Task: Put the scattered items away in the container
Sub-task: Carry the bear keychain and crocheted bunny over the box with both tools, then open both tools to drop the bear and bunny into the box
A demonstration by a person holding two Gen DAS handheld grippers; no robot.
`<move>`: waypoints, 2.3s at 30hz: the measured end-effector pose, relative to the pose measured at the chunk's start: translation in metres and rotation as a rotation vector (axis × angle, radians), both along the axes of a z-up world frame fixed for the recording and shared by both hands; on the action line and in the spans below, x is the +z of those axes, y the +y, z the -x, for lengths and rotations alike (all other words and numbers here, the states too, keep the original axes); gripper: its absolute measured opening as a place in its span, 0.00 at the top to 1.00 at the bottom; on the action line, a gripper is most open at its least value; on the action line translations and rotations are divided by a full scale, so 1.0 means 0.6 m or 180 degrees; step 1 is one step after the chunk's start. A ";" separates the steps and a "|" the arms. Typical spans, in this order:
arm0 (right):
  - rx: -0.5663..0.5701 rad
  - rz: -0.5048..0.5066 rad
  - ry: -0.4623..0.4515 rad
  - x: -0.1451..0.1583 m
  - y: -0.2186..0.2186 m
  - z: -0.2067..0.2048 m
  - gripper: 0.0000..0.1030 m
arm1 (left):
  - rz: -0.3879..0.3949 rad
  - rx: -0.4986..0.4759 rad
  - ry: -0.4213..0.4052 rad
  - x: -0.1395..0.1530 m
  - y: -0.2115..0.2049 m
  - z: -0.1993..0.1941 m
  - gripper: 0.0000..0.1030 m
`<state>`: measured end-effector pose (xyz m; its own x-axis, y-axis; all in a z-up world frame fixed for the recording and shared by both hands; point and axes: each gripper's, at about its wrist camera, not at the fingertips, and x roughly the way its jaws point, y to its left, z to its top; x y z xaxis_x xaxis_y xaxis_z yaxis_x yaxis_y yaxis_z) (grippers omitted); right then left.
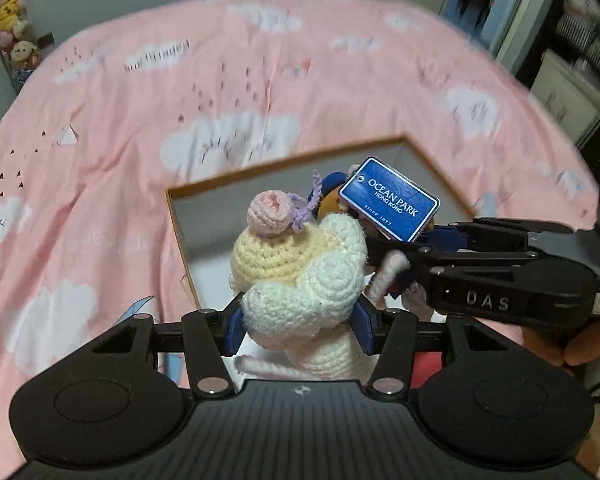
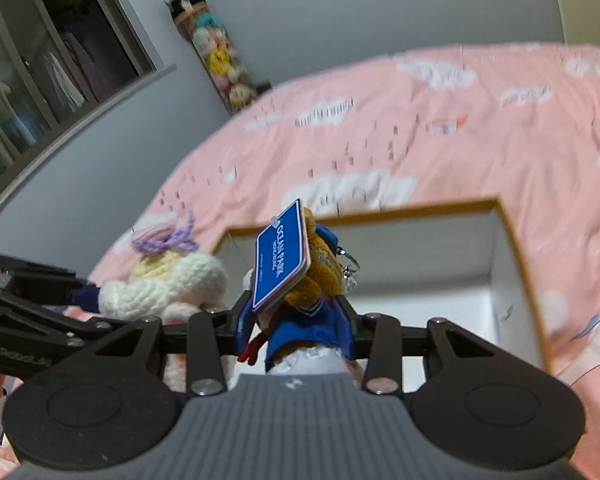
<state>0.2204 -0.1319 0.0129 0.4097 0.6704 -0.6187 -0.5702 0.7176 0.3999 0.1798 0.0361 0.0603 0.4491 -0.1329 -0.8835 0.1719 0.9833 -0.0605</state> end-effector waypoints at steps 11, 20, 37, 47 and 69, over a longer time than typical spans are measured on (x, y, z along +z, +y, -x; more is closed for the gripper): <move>0.0004 0.0202 0.0797 -0.103 0.031 -0.039 0.63 | -0.0634 -0.0105 0.0573 -0.093 -0.022 -0.046 0.43; 0.0124 0.0398 0.1120 -0.142 0.035 -0.039 0.65 | -0.0911 -0.0191 0.0762 -0.128 -0.030 -0.049 0.42; 0.0159 0.0590 0.0996 -0.134 0.040 -0.037 0.59 | -0.0856 -0.0312 0.0642 -0.128 -0.025 -0.037 0.37; 0.0266 0.0612 0.0724 -0.103 0.033 -0.018 0.54 | -0.0743 -0.0376 0.0314 -0.072 -0.034 -0.006 0.32; -0.0059 0.0060 -0.1000 0.013 -0.128 0.197 0.49 | 0.0079 -0.0344 -0.1248 -0.011 -0.052 0.230 0.32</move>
<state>0.1020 -0.2090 0.0206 0.5948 0.6506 -0.4721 -0.6504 0.7347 0.1929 0.0417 0.0047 0.0540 0.7337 -0.2170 -0.6439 0.2890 0.9573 0.0066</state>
